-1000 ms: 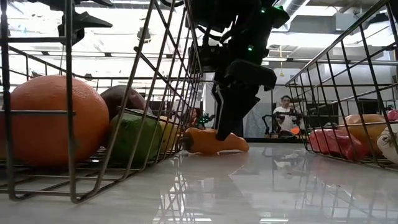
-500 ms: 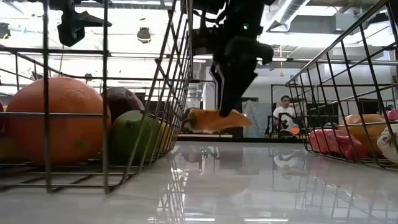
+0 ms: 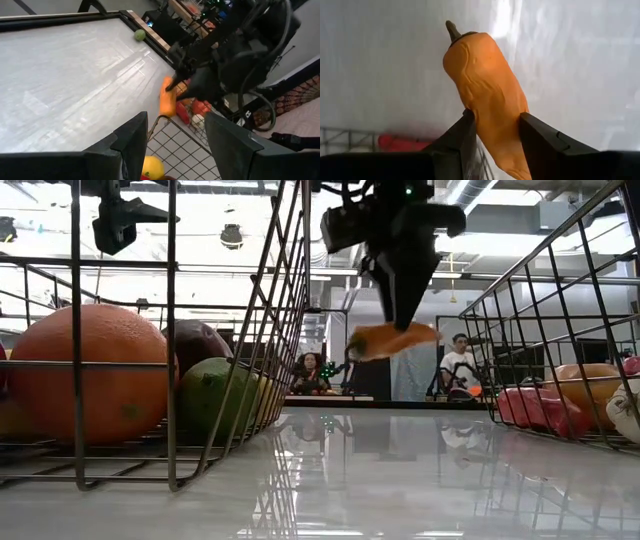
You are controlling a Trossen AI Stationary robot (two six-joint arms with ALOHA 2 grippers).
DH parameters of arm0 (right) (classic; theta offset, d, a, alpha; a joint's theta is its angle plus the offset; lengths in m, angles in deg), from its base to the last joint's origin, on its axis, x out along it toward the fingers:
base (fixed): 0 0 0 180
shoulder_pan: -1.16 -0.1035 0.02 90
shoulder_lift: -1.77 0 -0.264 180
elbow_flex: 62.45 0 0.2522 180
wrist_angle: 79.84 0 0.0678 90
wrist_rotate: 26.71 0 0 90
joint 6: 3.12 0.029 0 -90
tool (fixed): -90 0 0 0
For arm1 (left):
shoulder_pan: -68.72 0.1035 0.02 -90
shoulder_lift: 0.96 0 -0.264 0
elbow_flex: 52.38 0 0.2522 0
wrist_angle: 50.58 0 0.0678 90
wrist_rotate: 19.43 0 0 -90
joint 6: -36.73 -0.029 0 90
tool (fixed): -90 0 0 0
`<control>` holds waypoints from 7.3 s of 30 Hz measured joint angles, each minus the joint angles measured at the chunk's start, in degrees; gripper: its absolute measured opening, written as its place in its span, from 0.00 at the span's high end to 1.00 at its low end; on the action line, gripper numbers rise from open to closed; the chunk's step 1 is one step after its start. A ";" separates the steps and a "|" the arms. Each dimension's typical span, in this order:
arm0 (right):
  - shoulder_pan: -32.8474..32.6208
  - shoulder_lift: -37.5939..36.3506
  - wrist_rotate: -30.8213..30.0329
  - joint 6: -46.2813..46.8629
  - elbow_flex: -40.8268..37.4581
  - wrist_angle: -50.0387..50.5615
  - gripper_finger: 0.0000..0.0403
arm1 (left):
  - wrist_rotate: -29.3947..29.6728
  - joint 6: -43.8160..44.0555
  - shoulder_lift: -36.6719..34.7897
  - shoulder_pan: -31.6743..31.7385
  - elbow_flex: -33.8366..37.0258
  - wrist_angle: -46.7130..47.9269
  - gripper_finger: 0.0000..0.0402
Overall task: Sort produce into baskets
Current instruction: Put the orange chili pepper into the right brown wire basket, then put the lime into the left wire basket, then return to Home Position
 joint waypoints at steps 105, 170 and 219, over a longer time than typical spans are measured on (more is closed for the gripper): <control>54.24 -15.87 -19.26 -13.66 -41.14 -7.43 0.20 | 17.82 -0.74 0.01 0.00 0.00 0.37 0.54; 6.03 -3.54 30.22 -1.93 2.86 -16.35 0.46 | 10.06 -0.23 0.01 0.00 0.00 -0.92 0.54; 3.03 -38.03 3.01 37.37 -40.49 -62.21 0.25 | 21.45 -7.90 -29.39 -12.61 17.70 1.13 0.55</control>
